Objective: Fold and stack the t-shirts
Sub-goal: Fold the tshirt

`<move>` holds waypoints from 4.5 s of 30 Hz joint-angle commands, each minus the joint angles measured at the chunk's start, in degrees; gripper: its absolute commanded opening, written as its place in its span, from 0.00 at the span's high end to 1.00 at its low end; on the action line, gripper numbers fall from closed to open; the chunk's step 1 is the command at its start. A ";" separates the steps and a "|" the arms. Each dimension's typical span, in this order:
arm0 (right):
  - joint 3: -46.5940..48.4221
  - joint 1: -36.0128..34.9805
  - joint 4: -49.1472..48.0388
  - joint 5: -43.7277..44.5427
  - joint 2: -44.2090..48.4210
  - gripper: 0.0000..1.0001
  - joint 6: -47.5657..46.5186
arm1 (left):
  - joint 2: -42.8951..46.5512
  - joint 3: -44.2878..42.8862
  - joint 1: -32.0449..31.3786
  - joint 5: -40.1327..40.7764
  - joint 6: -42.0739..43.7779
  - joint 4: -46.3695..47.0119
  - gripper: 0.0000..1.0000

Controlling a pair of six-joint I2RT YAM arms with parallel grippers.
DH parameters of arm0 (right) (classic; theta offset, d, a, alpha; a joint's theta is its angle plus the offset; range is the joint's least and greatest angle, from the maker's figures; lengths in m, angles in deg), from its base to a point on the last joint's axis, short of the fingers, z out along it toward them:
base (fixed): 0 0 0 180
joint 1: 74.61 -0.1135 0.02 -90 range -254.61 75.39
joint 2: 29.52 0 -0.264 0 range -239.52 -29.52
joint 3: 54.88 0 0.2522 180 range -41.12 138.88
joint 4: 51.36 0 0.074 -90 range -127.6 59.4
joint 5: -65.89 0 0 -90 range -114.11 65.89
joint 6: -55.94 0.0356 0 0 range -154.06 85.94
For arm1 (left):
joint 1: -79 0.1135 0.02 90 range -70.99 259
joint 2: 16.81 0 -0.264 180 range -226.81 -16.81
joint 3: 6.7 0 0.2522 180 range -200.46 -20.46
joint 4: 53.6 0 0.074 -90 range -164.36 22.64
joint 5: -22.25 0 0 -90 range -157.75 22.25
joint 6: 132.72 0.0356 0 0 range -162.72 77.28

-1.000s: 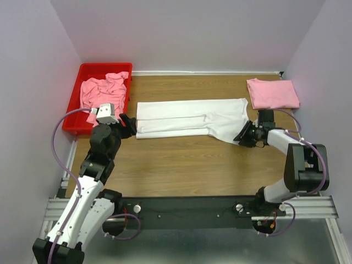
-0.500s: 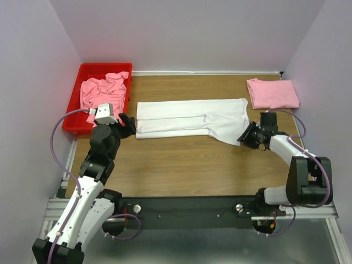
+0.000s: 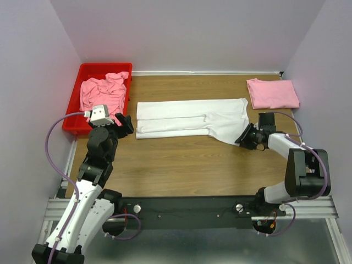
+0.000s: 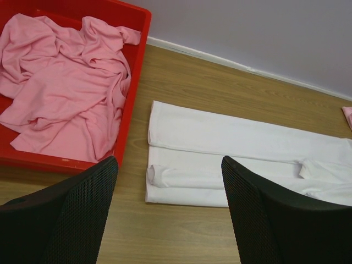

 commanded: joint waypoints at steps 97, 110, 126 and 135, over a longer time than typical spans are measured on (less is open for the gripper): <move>52.51 -0.28 -4.89 -15.84 -49.85 0.56 3.12 | -47.06 -4.16 -7.07 -29.15 -9.02 -11.99 0.39; 84.25 -4.33 -3.92 -23.67 -67.10 0.47 9.62 | -38.25 3.24 -27.01 -39.69 -23.35 -4.61 0.34; 29.09 -15.90 -3.65 -18.32 -15.79 0.54 2.85 | -30.70 -7.58 -19.31 -25.90 -17.74 -11.82 0.31; 5.96 -30.86 -4.01 -19.28 -5.22 0.64 7.51 | -30.43 -4.42 -15.08 -24.05 -14.48 -11.38 0.33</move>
